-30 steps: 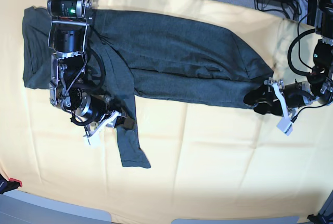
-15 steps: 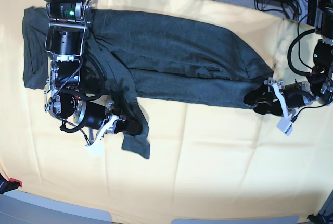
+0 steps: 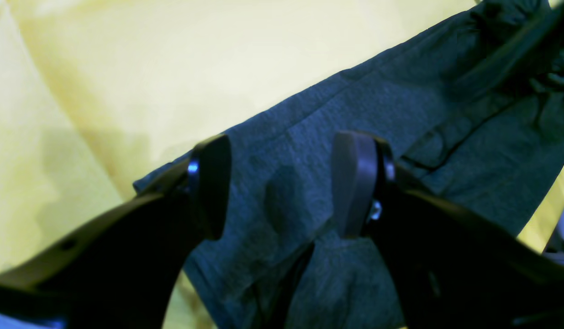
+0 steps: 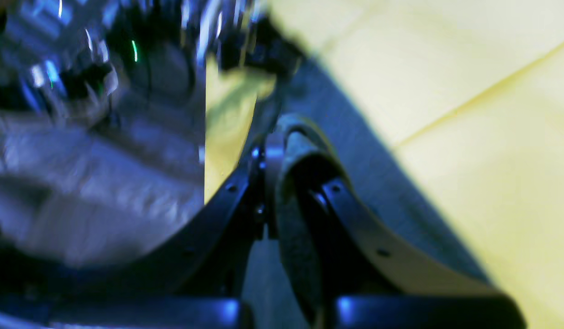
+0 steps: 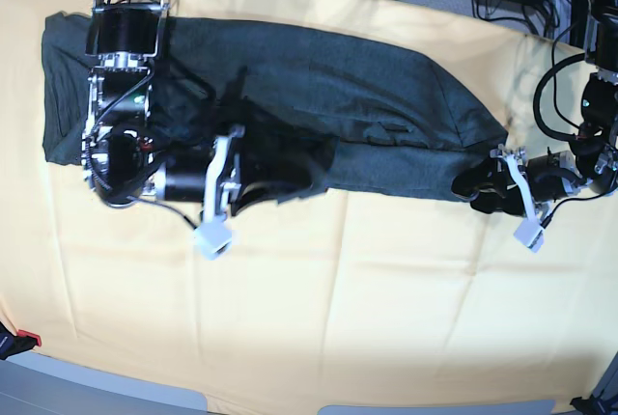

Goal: Fold the T-shirt properly
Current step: 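Grasp the sleeve cuff with the right gripper and drag it toward the left gripper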

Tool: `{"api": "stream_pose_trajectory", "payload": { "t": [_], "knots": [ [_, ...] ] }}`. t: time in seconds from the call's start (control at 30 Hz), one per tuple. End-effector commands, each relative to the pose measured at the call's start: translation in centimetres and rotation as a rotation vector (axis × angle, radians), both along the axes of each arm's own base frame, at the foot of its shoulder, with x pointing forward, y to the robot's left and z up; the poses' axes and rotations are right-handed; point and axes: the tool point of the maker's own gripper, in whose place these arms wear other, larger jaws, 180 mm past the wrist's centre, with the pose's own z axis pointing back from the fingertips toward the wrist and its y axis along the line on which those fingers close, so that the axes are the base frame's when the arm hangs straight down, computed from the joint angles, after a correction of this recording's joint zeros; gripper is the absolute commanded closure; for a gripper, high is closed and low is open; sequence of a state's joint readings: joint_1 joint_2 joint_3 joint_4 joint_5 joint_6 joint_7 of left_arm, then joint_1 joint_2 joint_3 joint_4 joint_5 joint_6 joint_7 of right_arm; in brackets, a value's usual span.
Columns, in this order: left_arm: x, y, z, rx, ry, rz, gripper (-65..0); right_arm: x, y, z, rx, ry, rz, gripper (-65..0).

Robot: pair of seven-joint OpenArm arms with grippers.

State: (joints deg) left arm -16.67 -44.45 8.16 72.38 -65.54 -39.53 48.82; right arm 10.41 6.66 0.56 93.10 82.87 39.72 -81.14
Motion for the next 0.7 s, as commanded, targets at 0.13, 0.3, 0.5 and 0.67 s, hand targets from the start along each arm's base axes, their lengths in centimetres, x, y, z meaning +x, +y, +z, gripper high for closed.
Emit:
{"api": "stream_pose_trajectory", "payload": {
  "t": [0.13,0.3,0.5,0.67],
  "knots": [
    [1.0,0.4,2.1,-0.021,-0.060,0.007,-36.0,-1.6,3.1,1.5,0.026,-0.048,0.126,0.0],
    [1.0,0.4,2.1,-0.021,-0.060,0.007,-36.0,-2.7,4.8,1.6,0.015,-0.057,0.199,0.0],
    [1.0,0.4,2.1,-0.021,-0.060,0.007,-36.0,-2.0,5.0,2.5,0.010,-0.091,0.206,0.0],
    [1.0,0.3,2.1,-0.021,-0.060,0.007,-36.0,-1.6,5.1,3.1,0.013,-0.110,0.207,0.0]
  ]
}}
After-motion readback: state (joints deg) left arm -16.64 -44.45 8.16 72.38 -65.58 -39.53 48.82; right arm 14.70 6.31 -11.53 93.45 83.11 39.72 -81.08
